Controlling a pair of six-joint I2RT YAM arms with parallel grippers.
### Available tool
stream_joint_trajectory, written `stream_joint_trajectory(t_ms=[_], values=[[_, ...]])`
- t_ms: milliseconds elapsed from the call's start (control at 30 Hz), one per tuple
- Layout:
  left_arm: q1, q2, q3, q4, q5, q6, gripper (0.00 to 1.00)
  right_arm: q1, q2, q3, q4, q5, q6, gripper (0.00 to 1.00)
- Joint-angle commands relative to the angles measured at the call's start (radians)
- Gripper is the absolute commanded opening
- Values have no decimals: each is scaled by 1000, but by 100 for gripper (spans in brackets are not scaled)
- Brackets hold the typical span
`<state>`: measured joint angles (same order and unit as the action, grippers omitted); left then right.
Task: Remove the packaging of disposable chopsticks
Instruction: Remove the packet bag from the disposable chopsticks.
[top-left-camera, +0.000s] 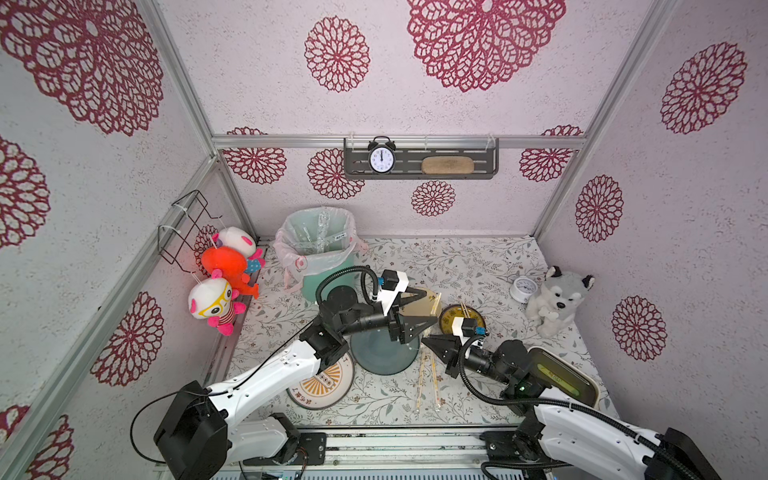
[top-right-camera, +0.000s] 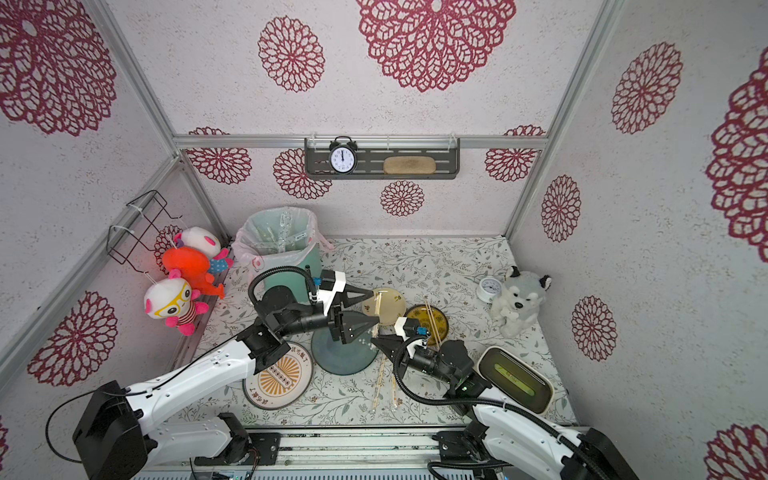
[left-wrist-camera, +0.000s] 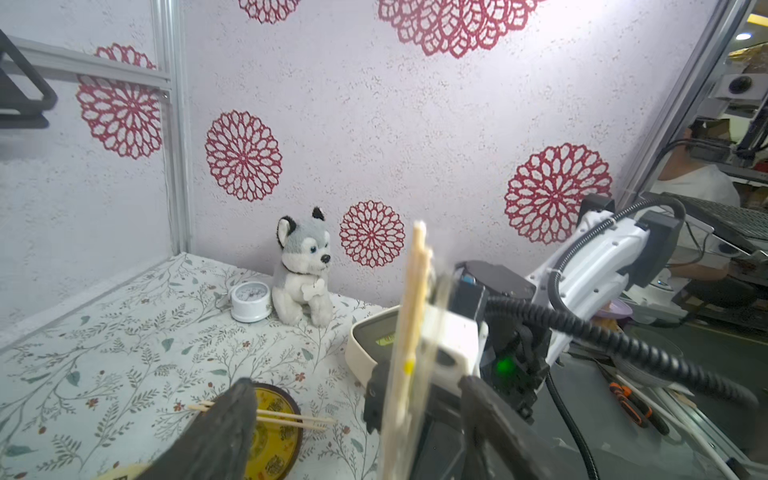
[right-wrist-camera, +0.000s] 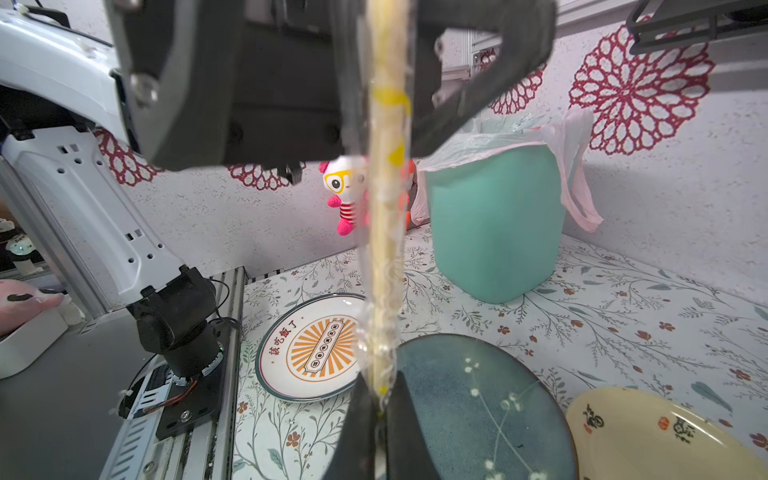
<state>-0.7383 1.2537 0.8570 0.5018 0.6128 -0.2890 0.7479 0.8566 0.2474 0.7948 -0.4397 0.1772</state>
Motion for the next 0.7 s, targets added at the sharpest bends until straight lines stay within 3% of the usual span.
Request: stream_joint_trajectory(t_ms=[0, 67, 200, 367, 500, 667], values=[[10, 25, 51, -28, 25, 16, 75, 2, -2, -2, 65, 12, 3, 0], [8, 32, 68, -26, 47, 3, 74, 2, -1, -5, 63, 14, 2, 0], [-1, 60, 95, -22, 52, 6, 60, 2, -1, -7, 64, 20, -2, 0], [-3, 100, 116, -16, 87, -6, 23, 2, 11, -10, 73, 22, -2, 0], [-4, 87, 86, -13, 93, -7, 10, 4, 22, -13, 88, 23, 0, 0], [-23, 83, -4, -6, 110, -14, 5, 3, -1, 14, 81, 17, -6, 0]])
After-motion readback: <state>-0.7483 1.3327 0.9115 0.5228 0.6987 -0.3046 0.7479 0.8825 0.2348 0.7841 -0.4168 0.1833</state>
